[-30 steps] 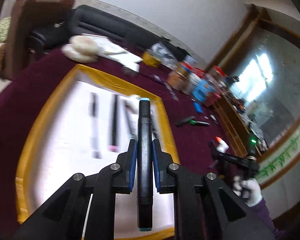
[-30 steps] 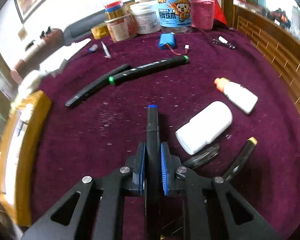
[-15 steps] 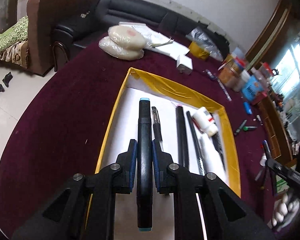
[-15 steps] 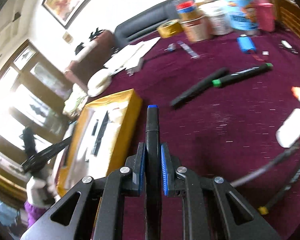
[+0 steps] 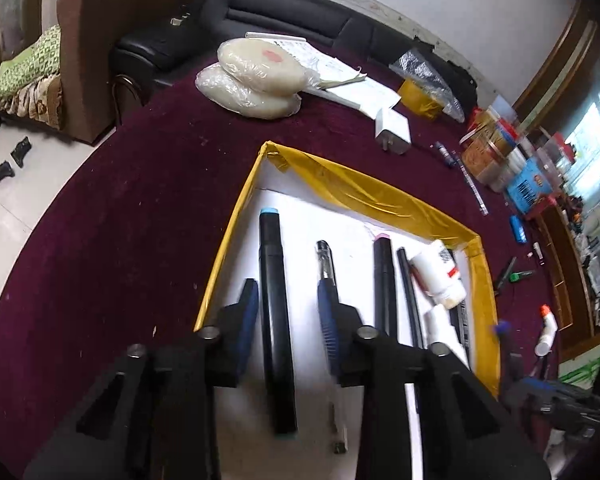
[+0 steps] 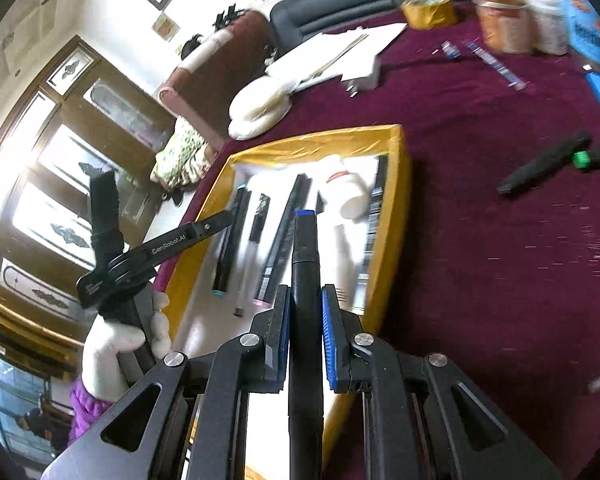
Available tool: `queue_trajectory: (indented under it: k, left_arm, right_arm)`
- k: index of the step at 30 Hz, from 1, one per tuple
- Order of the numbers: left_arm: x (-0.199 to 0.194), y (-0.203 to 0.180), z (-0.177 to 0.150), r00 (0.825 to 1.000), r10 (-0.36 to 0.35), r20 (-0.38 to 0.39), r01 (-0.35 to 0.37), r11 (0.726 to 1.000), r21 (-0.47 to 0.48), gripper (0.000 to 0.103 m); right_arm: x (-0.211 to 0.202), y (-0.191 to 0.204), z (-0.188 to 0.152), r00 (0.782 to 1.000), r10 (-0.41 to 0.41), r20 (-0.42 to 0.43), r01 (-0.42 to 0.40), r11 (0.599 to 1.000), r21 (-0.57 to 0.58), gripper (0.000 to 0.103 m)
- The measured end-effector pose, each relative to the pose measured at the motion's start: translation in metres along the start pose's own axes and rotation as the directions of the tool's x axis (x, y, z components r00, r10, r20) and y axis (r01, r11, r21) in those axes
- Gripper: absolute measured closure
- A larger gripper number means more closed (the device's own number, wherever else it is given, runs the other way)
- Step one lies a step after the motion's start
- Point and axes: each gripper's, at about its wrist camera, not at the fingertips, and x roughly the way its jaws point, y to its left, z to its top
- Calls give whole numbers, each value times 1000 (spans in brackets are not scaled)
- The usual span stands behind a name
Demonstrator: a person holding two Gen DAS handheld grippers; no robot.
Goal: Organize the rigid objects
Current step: 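Carry the teal-capped marker into the box with left tool while right tool carries a blue-capped marker there, then open both tools to release the two markers into the yellow-rimmed box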
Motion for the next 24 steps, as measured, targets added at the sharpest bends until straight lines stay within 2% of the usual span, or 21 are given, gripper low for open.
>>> queue_trajectory:
  k: [2,4,5,6,9,13,17,20,24]
  left_arm:
    - [-7,1,-4,1000,-20,9,20,1000,-15,72]
    - [-22,1,-10,997,-62,39,63,998,-19,64]
    - [-31,2,-13,995,-82,57,83,996,-20,56]
    - [-43,4,-19,992,-100,80,103,994,-27,52]
    - [-76,14,-36,976,-158,151,167,985,-50,49]
    - [-111,28,-62,954,-190,233,213,974,-74,47]
    - [-120,45,-80,943,-219,251,256,958,-127,46]
    - [-121,51,-87,942,-225,249,267,952,-151,46]
    - [-121,52,-95,943,-219,249,263,951,-160,44]
  right_arm:
    - [15,9,4,1000,14,-26,-13,1000,9,90]
    - [32,17,10,998,36,-49,-35,999,23,90]
    - [40,22,13,997,44,-58,-43,999,33,90]
    - [48,26,16,996,52,-67,-49,998,45,90]
    - [70,36,24,996,47,-81,-42,997,63,90]
    - [91,45,33,996,21,-88,-15,997,71,90]
    - [110,47,43,996,-11,-90,19,996,81,90]
    - [117,48,49,996,-32,-87,40,996,85,89]
    - [114,44,49,993,-106,-56,110,991,72,89]
